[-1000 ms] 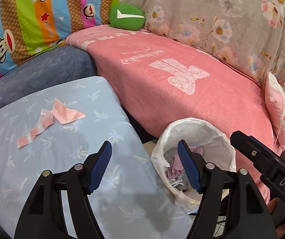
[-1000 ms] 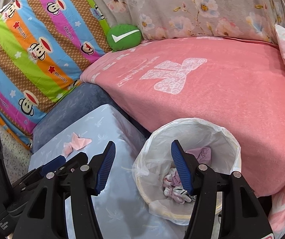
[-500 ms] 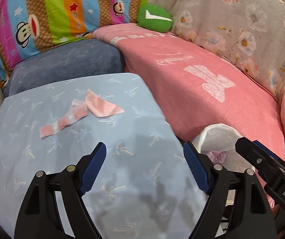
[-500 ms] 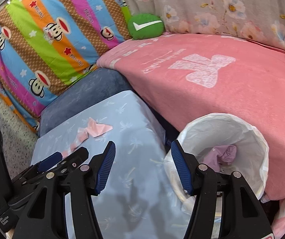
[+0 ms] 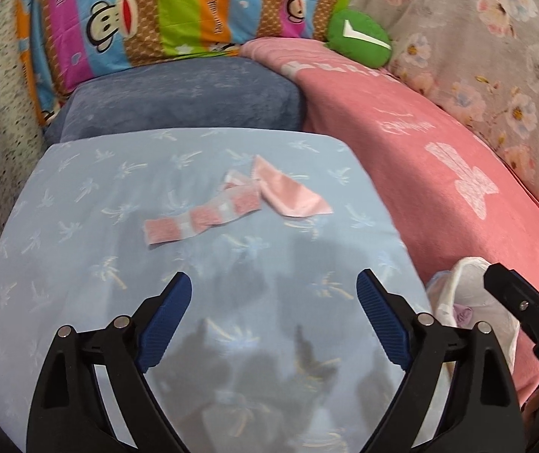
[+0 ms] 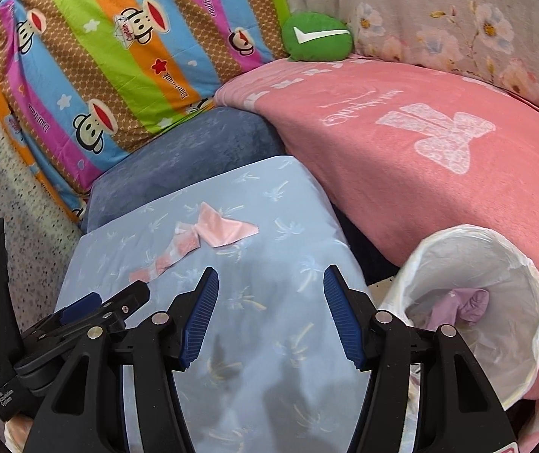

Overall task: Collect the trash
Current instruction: 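Move both tools back toward the pink ribbon on the blue pillow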

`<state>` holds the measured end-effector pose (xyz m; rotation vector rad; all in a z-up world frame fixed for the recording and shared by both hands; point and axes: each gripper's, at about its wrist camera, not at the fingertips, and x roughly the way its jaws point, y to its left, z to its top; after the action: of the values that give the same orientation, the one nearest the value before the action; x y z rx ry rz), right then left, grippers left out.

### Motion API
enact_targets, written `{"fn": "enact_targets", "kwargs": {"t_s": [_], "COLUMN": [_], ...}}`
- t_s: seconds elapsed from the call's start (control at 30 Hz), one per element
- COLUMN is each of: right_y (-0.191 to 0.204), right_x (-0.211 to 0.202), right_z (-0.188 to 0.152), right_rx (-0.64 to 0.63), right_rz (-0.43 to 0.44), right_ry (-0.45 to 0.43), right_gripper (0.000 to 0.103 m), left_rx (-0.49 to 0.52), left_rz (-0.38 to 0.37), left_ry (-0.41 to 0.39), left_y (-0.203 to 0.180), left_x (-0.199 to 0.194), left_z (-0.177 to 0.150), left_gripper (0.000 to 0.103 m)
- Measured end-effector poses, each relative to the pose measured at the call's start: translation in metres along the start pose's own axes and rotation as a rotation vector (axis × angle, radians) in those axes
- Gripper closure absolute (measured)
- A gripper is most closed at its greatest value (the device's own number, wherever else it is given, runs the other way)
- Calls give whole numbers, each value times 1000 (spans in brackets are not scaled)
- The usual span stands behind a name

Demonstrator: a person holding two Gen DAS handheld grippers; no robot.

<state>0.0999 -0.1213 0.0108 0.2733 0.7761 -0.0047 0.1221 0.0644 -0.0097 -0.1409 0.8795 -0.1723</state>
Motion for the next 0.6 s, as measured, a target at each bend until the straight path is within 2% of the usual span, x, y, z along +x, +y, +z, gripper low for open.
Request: {"fn": "enact_targets", "kwargs": {"t_s": [0.43,0.6], "right_y": [46,60], "right_x": [79,119], "right_z": [16,27], "right_rx": [-66,-82], "right_rz": [43,41], "right_ry": [59,83], "right_gripper": [46,46], "left_rx": [-106,-151], "left_rz": [124,142], "left_ry": [73,101], "left_y": [76,98], "left_x": [46,67], "left_z": [13,22], "left_gripper": [14,14]}}
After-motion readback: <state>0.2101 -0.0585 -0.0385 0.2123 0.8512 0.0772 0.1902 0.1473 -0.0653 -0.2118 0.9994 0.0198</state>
